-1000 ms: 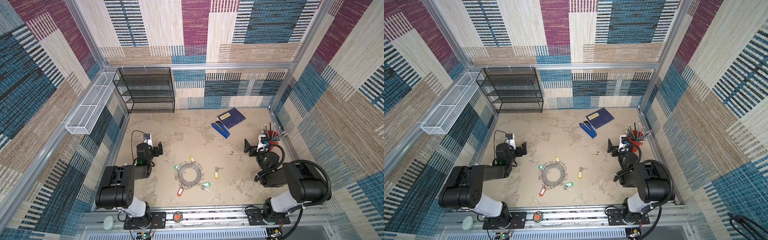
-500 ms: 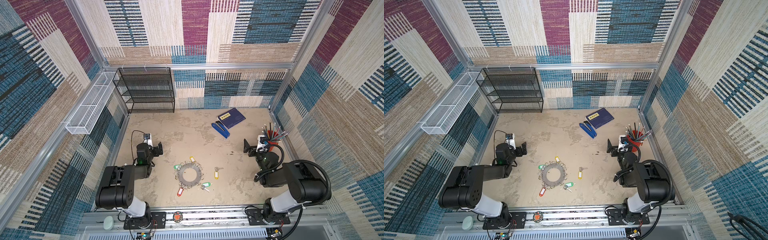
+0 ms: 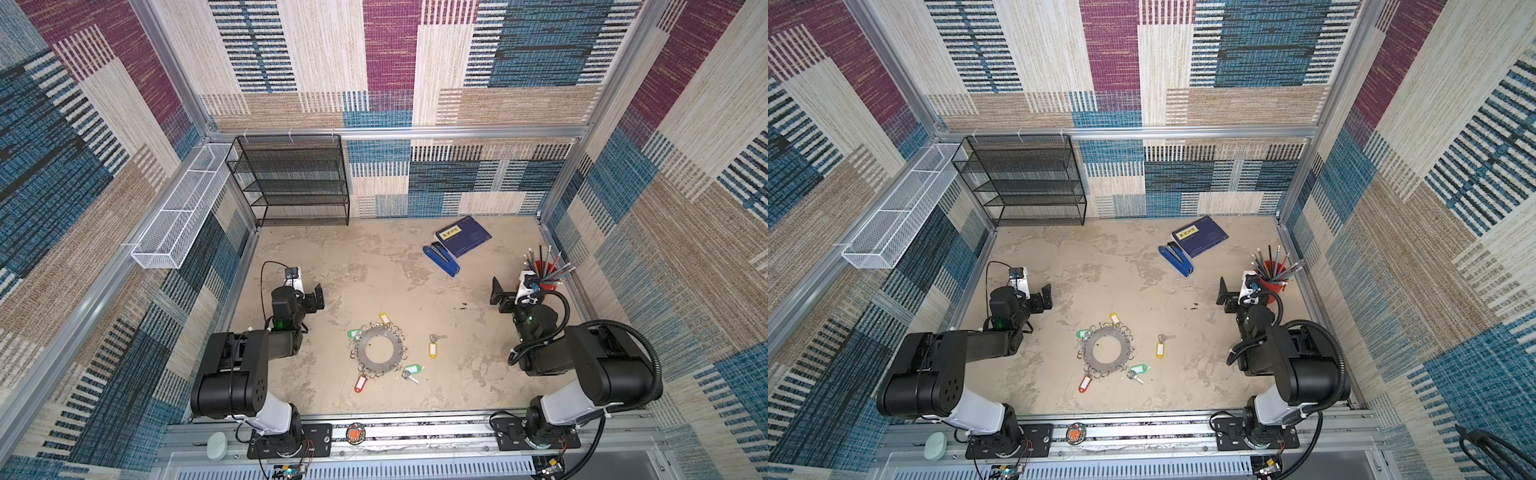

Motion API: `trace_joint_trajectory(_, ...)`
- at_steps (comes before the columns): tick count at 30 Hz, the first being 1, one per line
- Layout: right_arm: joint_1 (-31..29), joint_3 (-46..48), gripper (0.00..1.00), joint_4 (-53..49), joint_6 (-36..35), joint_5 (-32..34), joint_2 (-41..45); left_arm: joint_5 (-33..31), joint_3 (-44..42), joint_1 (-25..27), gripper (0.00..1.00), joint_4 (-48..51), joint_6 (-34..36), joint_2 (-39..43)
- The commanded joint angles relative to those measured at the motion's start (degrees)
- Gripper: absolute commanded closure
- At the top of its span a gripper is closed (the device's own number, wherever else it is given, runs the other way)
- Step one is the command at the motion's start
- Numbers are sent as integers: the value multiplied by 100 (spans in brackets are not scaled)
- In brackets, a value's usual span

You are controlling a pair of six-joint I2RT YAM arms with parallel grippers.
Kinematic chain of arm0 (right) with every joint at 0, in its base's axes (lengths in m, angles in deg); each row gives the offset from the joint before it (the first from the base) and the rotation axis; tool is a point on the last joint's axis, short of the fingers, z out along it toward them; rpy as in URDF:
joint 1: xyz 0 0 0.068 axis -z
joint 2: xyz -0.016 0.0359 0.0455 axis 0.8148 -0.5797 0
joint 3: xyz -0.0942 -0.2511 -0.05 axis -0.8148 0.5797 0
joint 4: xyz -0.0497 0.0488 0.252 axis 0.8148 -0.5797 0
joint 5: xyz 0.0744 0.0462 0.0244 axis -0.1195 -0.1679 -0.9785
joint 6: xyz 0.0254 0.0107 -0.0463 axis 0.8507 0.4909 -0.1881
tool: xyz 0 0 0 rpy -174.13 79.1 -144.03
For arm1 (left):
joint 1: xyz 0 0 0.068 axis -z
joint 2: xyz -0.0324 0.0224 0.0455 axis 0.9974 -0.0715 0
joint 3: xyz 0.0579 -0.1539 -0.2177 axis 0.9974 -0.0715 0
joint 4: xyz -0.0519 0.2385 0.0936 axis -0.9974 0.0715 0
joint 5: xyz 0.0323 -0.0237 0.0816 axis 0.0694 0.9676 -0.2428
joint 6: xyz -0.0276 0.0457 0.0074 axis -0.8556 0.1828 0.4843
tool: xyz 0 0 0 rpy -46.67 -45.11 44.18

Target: Put the keys on the keyring

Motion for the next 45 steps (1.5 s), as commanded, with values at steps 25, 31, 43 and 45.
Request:
trace_joint_trajectory(25, -829, -1559, 0, -5754, 3960, -1560, 2666, 1665, 3270, 2876, 3, 7715, -1662, 1783)
trace_joint_trajectory(31, -1574, -1782, 0, -6590, 3274, -1967, 2548, 1030, 4482, 4031, 31, 9584, 206, 543)
trace_joint_trajectory(43, -1911, -1679, 0, -7325, 2955, -2531, 2936, 1085, 5661, 4975, 63, 10053, 1144, -1434)
trace_joint_trajectory(45, -1914, -1649, 0, -7307, 2948, -2538, 2932, 1054, 5841, 5025, 68, 10102, 1178, -1695)
